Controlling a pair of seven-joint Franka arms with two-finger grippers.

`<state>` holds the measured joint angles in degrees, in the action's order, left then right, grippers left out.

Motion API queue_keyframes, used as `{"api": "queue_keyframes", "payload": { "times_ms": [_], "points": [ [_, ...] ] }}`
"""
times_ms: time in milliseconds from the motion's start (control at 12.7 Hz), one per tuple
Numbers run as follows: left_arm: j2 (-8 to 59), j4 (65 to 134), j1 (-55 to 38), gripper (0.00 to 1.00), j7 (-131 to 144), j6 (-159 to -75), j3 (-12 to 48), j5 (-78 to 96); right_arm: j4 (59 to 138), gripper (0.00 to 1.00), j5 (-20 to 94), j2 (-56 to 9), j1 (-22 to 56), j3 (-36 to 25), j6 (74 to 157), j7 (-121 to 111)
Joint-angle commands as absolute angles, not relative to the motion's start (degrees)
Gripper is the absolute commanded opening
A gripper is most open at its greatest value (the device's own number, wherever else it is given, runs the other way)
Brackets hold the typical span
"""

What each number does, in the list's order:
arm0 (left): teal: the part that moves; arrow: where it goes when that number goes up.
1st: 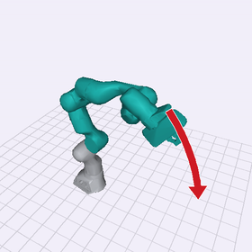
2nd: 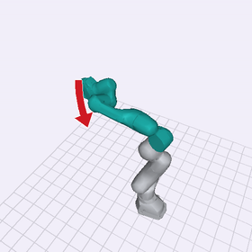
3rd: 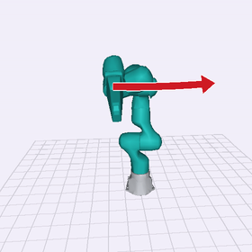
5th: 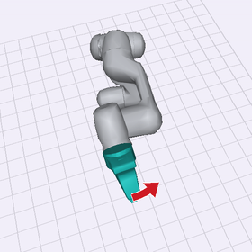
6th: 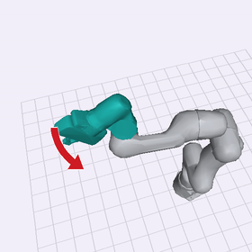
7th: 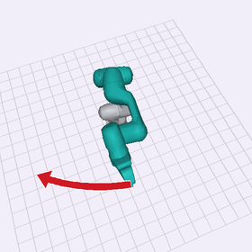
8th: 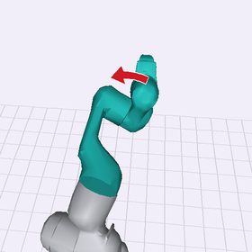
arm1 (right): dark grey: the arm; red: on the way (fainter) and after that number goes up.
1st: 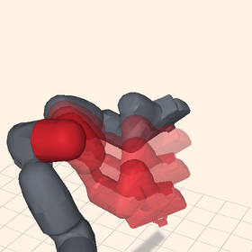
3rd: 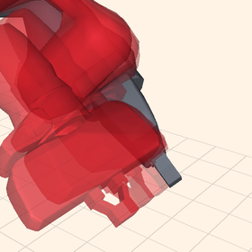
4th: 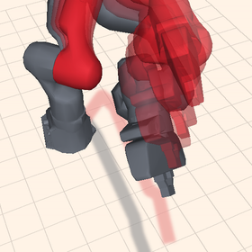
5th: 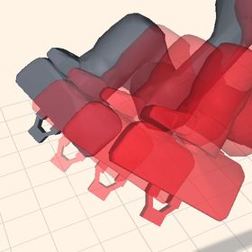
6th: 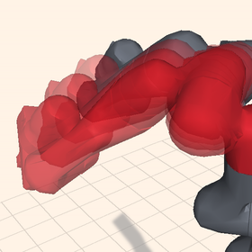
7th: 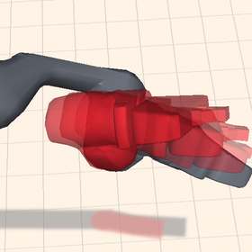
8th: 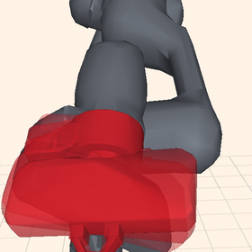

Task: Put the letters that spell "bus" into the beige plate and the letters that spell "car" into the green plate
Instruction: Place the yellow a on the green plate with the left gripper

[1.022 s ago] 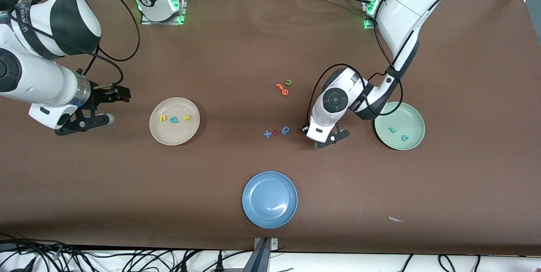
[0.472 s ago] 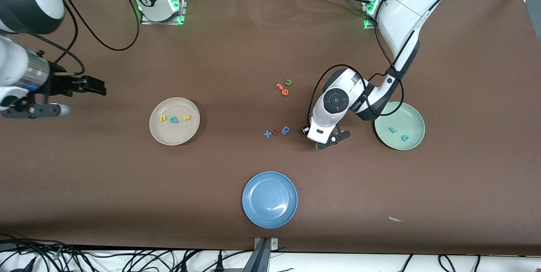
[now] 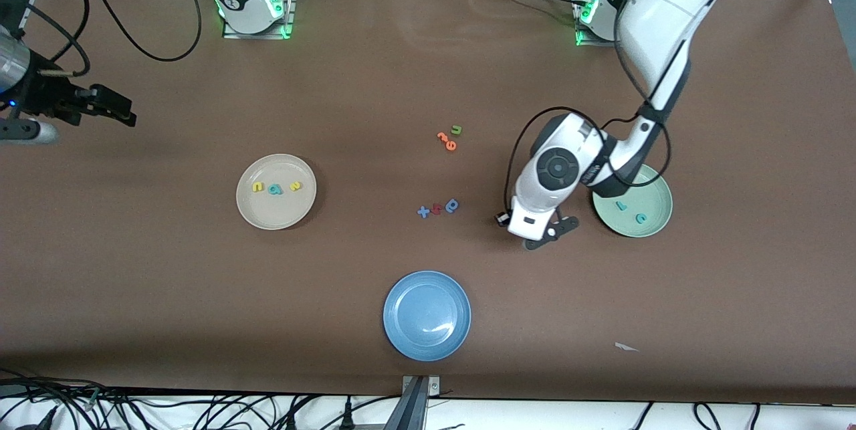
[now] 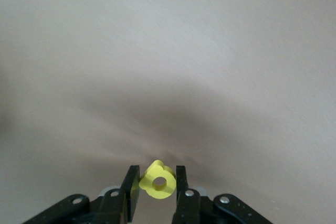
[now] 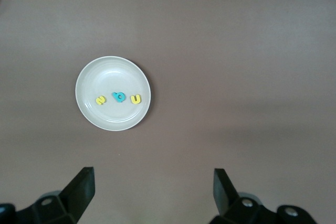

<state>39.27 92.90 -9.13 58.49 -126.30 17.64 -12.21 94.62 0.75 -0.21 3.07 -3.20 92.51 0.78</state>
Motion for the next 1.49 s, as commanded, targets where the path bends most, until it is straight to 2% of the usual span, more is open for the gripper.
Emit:
{"api": "queue_keyframes", "payload": {
  "times_ms": [0,236,550,708,786,943,1022,1415],
  "points": [
    [34.2,94.7,-2.7,0.06,47.9,-116.9,18.2,-11.4,96.9,1.00,0.9,1.1,3.5,-3.9,92.6,0.9],
    [33.1,95.4,5.0,0.06,34.5,-110.5,18.5,-11.3,96.8,1.00,0.6,1.0,2.5,-1.7,93.0,1.1],
    [30.9,100.7,12.7,0.08,19.0,-110.3,18.5,-11.3,96.2,1.00,-1.1,0.7,2.6,-0.1,92.5,1.2],
    [30.7,101.8,14.1,0.26,15.7,-110.3,18.5,-11.4,96.2,1.00,-1.1,0.7,2.9,-0.1,92.2,1.1],
    [30.7,101.8,14.1,0.43,15.7,-110.3,18.5,-11.3,96.3,1.00,-1.2,0.7,2.9,-0.1,92.2,1.1],
    [30.7,101.7,14.2,0.91,15.6,-110.3,18.5,-11.3,96.1,1.00,-1.2,-0.2,2.5,-0.4,92.3,1.1],
    [30.7,101.4,14.2,1.00,15.6,-110.3,18.5,-11.4,96.2,1.00,-1.0,-0.3,2.5,-0.4,92.4,1.1],
    [28.8,97.5,15.6,1.00,15.6,-110.2,18.6,-6.3,93.3,1.00,-0.4,-3.0,2.6,-0.4,94.3,1.6]
  ]
}}
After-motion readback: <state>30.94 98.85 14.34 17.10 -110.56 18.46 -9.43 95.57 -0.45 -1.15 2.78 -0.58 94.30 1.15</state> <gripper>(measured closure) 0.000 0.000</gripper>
